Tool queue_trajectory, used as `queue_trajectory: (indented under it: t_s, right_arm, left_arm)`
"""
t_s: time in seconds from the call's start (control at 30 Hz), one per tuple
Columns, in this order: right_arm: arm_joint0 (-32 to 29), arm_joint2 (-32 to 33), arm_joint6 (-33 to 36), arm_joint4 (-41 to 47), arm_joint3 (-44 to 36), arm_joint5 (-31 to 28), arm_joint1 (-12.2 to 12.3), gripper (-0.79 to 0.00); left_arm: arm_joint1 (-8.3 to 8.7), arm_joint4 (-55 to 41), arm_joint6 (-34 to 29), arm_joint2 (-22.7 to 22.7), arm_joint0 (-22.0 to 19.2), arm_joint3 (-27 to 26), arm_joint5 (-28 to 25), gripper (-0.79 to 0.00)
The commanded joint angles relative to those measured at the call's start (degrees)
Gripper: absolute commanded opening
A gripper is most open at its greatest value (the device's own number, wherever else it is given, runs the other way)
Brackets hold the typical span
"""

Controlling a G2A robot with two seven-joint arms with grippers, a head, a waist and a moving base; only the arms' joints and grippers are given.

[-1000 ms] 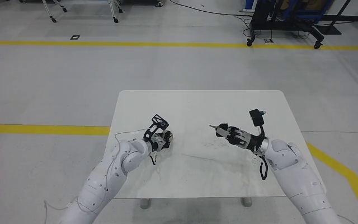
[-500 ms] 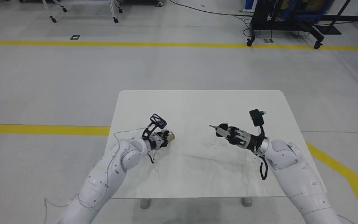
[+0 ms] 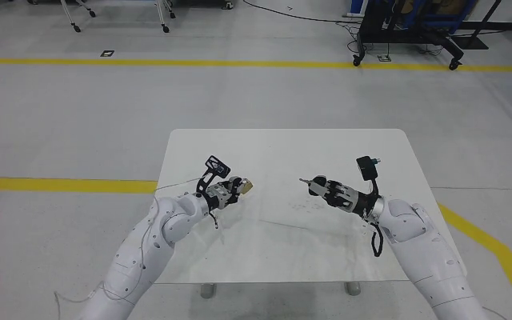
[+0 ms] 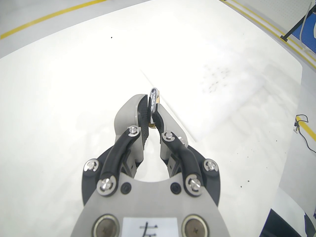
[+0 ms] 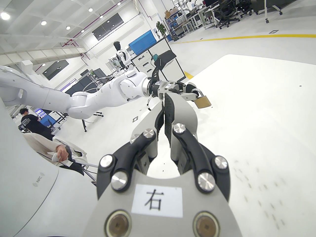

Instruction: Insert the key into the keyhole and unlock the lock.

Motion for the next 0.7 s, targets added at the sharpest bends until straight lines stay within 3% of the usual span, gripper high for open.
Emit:
queue_trajectory:
  t_s: [0.0,0.13,0.23,0.47,0.67]
  right_arm:
    - [0.0,0.0,0.0,0.0,0.0,0.0,0.0,-0.785]
    - [0.0,0.0,0.0,0.0,0.0,0.0,0.0,-0.785]
    - [-0.1,-0.2,-0.4,0.0,-0.1,0.7,-0.1,-0.785]
    - [2.5,-5.0,-3.0,0.5,2.0,3.0,-1.2,-0.785]
    - [3.3,-6.0,-3.2,3.1,3.4,1.8,-1.3,-0.785]
  left_arm:
    - [0.0,0.0,0.0,0.0,0.0,0.0,0.0,-0.785]
    - [-0.05,0.0,0.5,0.3,0.4,-0.4,-0.2,-0.785]
    - [-0.28,-3.3,2.2,1.0,1.1,-0.4,-4.4,-0.785]
    - [-2.1,-21.7,1.1,3.4,-4.4,10.5,-15.8,-0.785]
    - [-2.66,-24.4,-0.4,4.6,-6.2,12.9,-17.3,-0.785]
